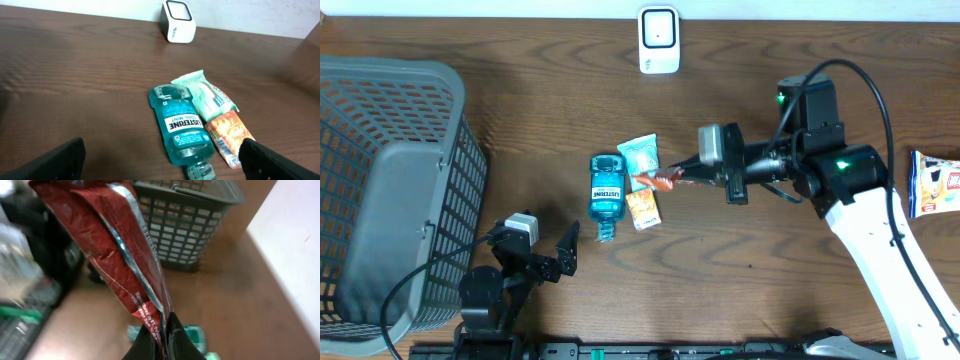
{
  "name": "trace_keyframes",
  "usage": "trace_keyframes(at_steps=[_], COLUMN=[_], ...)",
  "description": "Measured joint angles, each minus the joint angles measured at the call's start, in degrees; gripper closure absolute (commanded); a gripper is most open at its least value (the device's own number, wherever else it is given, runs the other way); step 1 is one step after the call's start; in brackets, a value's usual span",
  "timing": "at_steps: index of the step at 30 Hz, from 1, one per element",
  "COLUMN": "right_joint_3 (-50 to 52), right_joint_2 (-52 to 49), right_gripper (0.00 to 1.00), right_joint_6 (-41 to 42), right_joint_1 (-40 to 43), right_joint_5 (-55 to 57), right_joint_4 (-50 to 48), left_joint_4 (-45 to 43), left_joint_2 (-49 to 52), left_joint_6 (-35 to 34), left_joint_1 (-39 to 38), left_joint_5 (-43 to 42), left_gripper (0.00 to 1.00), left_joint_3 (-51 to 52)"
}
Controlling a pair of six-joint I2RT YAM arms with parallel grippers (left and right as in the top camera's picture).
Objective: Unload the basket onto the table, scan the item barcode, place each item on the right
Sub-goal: 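Hold the red snack bar against the white scanner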
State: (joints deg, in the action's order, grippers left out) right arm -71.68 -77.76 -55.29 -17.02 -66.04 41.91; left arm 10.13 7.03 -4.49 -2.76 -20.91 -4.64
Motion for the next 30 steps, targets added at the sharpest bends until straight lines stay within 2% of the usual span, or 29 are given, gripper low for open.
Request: trace_keyframes(at_steps=[2,7,11,16,19,25,30], right_joint_3=[0.0,0.0,0.0,-0.04,-0.04,-0.04,-0.11], right_joint_2=[-1.25,-2.45,-2.45,-3.34,-5.53,-11.96,-18.75], right_gripper=[0.99,0.99,0.99,0.99,0.99,0.99,0.99], right_joint_6=[8.7,18.38,26.6,45.31,52.83,64.83,73.88], right_joint_1=[0.0,0.0,0.0,0.0,0.0,0.07,0.07], right_joint_5=[-1.29,-1.99,-2.21,0.17,1.36,5.18,7.87], right_joint_4=[-1.09,-2.36,-6.93,-16.76,-20.61,-29.88,-42.84], left_joint_4=[0.0,0.0,0.0,0.0,0.0,-0.02,0.0], left_joint_2=[0.0,0.0,0.0,0.0,0.0,0.0,0.0], left_joint_6=[0.0,0.0,0.0,0.0,0.0,0.0,0.0], left_joint_1=[0.0,0.0,0.0,0.0,0.0,0.0,0.0], left_joint_5=[0.0,0.0,0.0,-0.02,-0.02,-0.02,-0.02], left_gripper=[0.02,0.02,0.02,0.02,0.02,0.02,0.02], left_joint_3=[0.0,0.0,0.0,0.0,0.0,0.0,0.0])
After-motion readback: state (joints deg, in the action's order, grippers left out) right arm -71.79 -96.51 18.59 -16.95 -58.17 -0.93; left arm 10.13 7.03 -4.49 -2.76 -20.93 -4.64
